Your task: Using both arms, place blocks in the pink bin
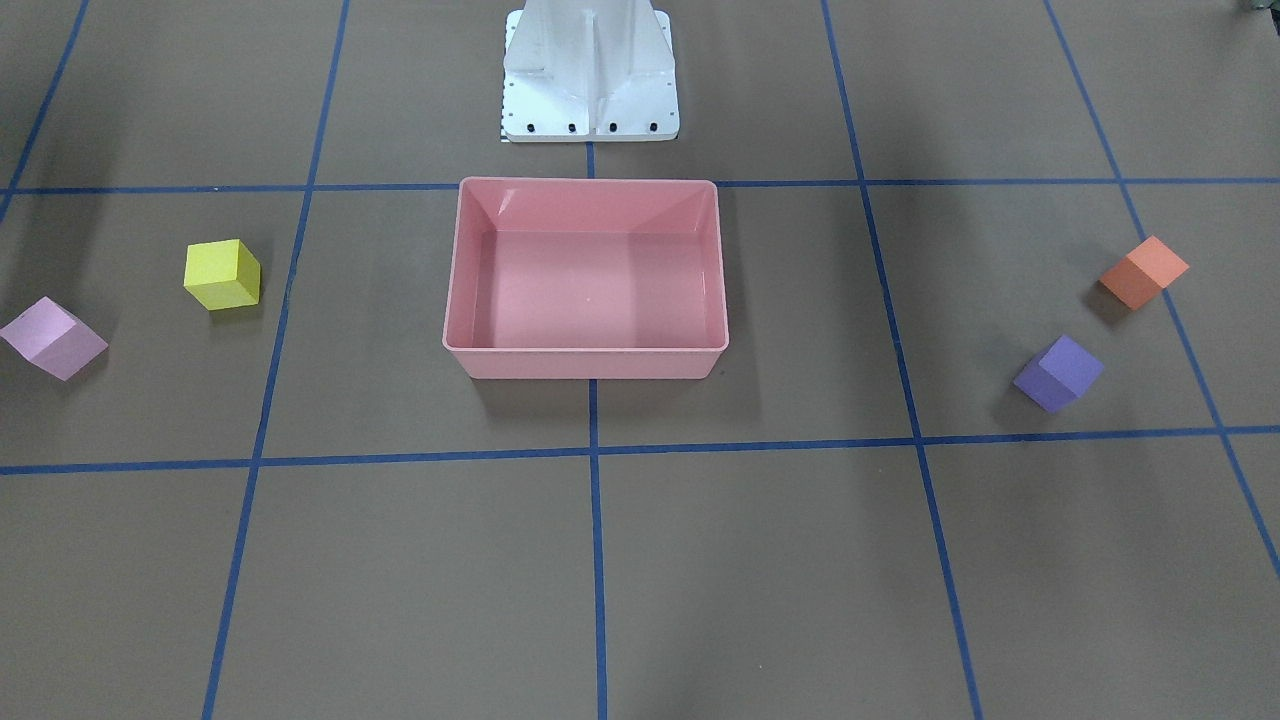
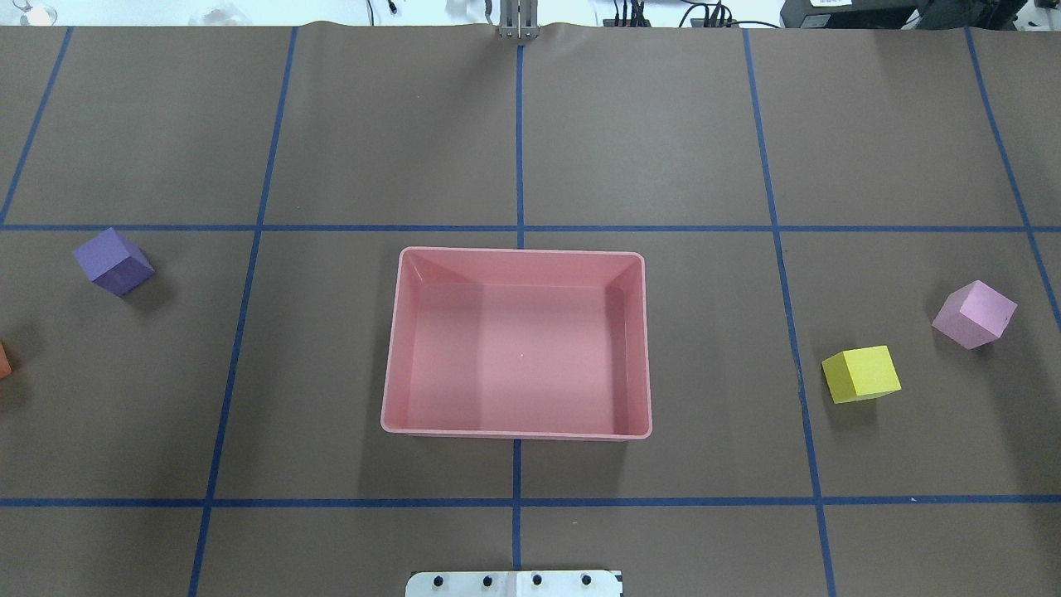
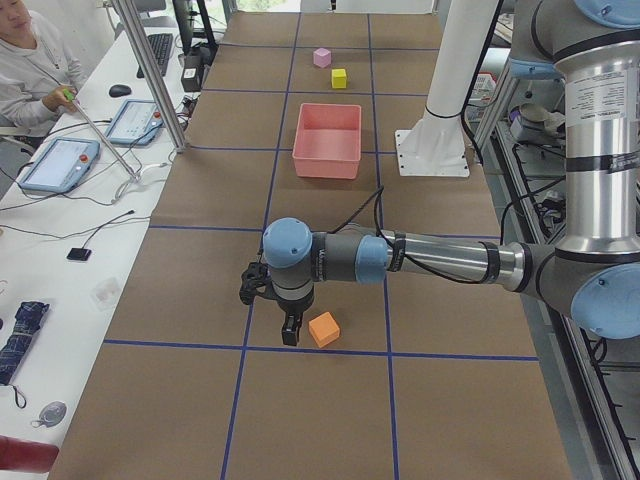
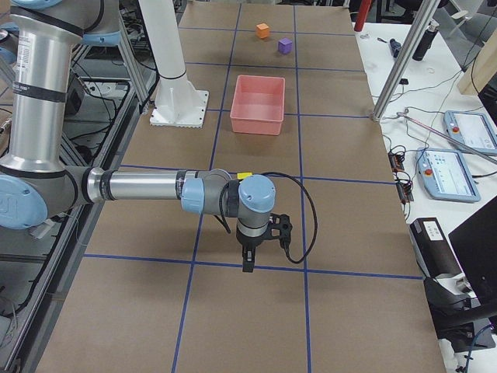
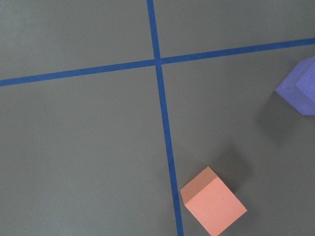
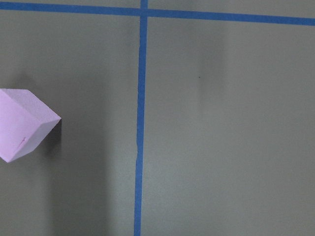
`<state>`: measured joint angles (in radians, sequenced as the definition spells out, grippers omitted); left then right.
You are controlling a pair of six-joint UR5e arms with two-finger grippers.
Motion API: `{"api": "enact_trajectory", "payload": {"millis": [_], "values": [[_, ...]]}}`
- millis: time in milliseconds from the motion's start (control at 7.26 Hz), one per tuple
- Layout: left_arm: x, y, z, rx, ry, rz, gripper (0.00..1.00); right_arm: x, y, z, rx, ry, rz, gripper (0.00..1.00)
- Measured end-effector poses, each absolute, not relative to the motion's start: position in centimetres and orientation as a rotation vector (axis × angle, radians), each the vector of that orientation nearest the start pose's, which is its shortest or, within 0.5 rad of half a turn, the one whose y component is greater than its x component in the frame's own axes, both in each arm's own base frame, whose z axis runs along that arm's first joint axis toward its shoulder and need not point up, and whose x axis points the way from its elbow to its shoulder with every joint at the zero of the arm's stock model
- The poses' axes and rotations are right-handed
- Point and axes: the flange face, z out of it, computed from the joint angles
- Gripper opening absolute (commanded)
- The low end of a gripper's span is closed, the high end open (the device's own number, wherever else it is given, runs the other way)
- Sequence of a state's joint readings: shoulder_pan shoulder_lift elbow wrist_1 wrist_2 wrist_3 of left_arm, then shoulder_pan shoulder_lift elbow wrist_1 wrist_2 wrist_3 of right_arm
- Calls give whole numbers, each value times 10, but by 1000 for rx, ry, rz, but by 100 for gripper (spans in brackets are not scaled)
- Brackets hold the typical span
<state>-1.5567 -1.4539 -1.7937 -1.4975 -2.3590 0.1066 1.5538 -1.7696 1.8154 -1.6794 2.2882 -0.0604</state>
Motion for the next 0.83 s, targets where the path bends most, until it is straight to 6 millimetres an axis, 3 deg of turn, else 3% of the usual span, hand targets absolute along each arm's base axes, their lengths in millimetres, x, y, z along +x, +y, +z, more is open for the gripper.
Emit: {"api": "enact_trajectory", "payload": {"millis": [551, 827], "values": [[-57, -454, 593, 129, 786, 161, 100, 62, -405, 636, -33, -718, -50, 100], [-48, -472, 575, 263, 779, 255, 100, 61, -414, 618, -21, -720, 4, 100]]}}
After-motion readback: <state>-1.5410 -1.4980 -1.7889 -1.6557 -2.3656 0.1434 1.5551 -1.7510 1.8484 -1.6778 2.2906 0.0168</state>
